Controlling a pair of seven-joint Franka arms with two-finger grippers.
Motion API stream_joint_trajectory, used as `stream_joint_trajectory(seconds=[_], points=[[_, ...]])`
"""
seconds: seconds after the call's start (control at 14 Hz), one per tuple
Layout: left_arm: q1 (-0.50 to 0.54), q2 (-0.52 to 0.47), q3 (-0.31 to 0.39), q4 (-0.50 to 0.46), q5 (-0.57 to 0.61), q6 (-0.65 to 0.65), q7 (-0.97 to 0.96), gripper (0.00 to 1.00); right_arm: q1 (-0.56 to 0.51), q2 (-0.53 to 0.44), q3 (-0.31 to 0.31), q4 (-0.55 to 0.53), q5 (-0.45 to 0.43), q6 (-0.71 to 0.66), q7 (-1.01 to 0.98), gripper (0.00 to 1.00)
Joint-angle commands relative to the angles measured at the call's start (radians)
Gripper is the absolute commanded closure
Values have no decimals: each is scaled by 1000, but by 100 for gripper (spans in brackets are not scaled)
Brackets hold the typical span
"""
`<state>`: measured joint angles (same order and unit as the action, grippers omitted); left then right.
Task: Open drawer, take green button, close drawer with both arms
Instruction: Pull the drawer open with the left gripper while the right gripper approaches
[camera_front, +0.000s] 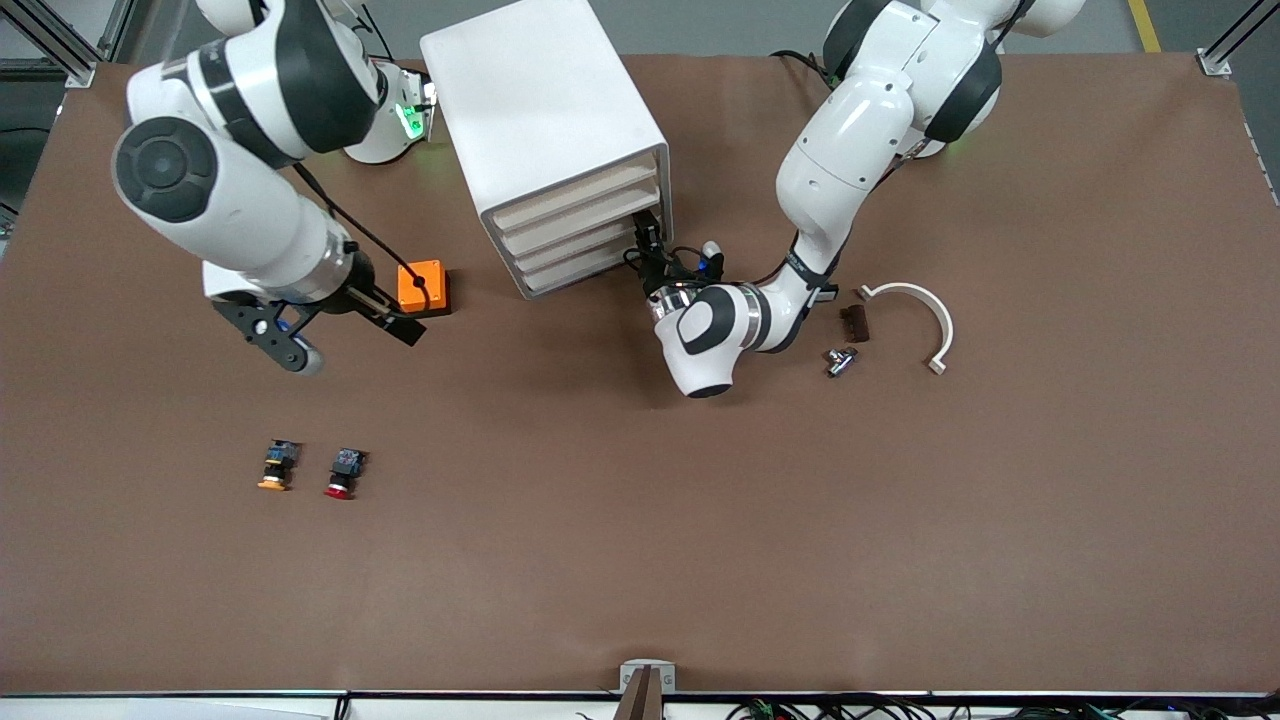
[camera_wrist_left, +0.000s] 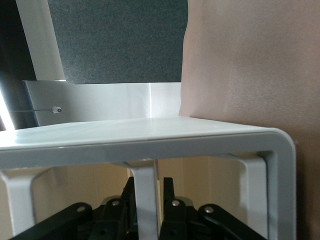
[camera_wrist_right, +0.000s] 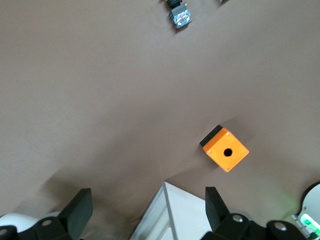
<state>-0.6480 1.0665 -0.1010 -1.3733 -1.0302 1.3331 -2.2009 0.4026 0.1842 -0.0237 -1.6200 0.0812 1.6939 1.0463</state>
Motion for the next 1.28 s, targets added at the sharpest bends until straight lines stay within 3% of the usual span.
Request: stream_joint_trajectory(seconds=[0.0, 0.36, 0.78, 1.21], points=[[-16, 10, 6, 14, -21, -15, -20, 83, 41, -8, -9, -30, 3, 36, 66, 0], [-7, 16, 14, 17, -51, -11, -72, 96, 111, 9, -7, -38, 8, 81, 167, 0], [40, 16, 20, 17, -79, -8, -73, 95, 183, 44, -9, -38, -1, 144, 264, 0], [152, 21, 21, 17, -128, 46, -69, 92, 245, 89, -9, -40, -5, 210, 386, 0]])
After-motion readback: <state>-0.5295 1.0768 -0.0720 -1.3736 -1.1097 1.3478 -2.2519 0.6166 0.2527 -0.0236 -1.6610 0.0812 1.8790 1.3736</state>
